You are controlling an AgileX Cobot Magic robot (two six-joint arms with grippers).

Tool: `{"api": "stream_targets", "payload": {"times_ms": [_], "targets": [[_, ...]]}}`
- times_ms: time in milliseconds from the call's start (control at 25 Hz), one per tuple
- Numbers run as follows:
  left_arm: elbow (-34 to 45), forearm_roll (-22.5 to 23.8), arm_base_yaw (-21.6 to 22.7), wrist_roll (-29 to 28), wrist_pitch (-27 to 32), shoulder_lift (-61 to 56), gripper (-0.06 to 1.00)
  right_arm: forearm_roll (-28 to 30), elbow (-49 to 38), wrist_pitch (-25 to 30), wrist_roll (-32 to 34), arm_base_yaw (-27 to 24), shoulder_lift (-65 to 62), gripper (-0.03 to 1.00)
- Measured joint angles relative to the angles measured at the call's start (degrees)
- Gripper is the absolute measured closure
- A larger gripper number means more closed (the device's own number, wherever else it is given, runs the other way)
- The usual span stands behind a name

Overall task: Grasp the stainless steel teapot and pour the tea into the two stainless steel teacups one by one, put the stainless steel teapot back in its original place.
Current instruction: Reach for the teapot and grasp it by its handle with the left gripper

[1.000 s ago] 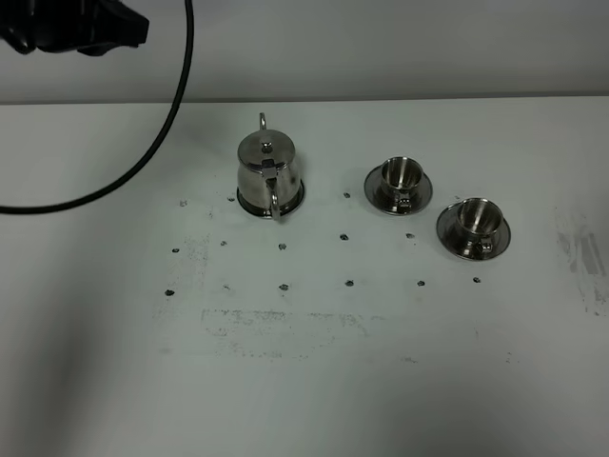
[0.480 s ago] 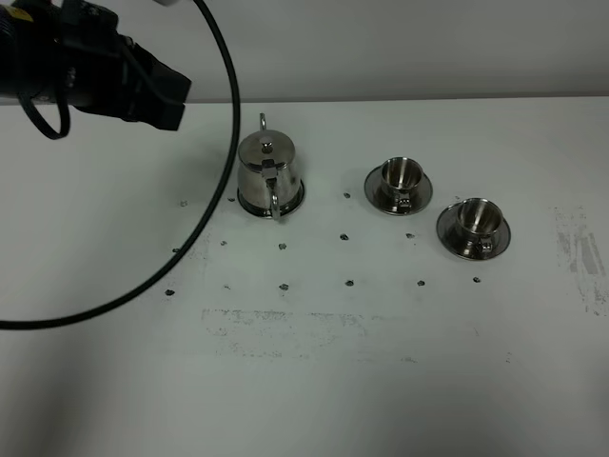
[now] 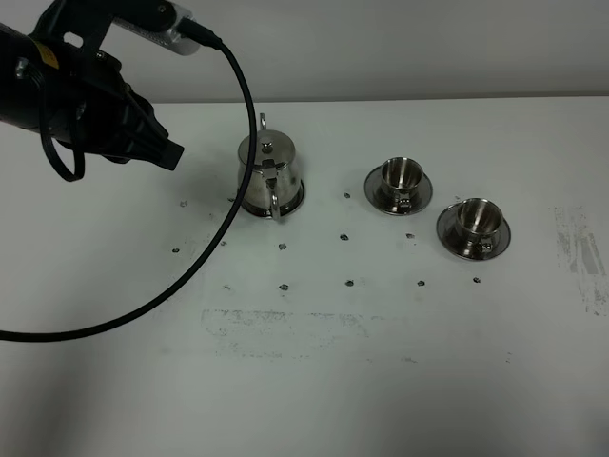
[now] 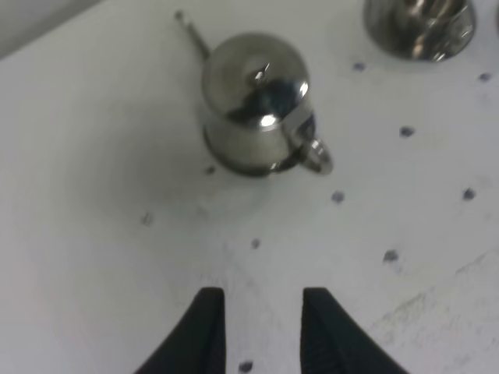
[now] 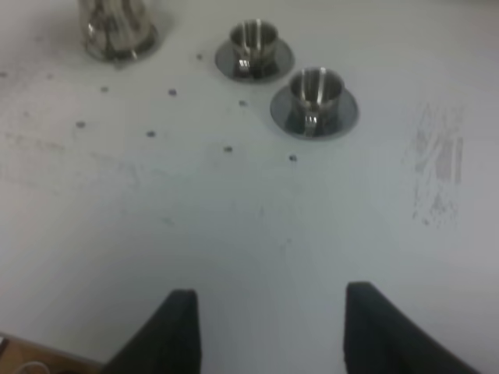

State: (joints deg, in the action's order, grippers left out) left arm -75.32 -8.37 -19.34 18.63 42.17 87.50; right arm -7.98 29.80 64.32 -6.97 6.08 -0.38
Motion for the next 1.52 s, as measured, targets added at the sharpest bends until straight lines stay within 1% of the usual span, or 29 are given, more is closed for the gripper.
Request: {"api": "stream_targets", "payload": {"times_ms": [200,600,1200,1400,1520], "targets": [[0.0,0.9,-0.1,-1.0,1.1,0.0,0.66,0.3,0.0,0.0,1.0,0.0,0.0,0.56],[0.0,0.9,-0.1,-1.2,2.3,0.0,0.66,-2.1,0.0,-0.1,1.0,-0.2,0.0,0.56],[0.0,0.9,-0.1,-1.2,3.5,0.0,0.66,-1.3,0.0,-0.1,0.3,-0.8,0.0,0.57],[0.0,0.9,-0.3,-4.6,3.4,0.0,0.66,-1.3,-0.1,-0.1,0.3,-0.8,0.0,0.57],[0.0,0.9,-1.1,-6.4,3.4,0.0,0.66,-1.3,-0.1,-0.1,0.3,-0.8,0.0,0.57]]}}
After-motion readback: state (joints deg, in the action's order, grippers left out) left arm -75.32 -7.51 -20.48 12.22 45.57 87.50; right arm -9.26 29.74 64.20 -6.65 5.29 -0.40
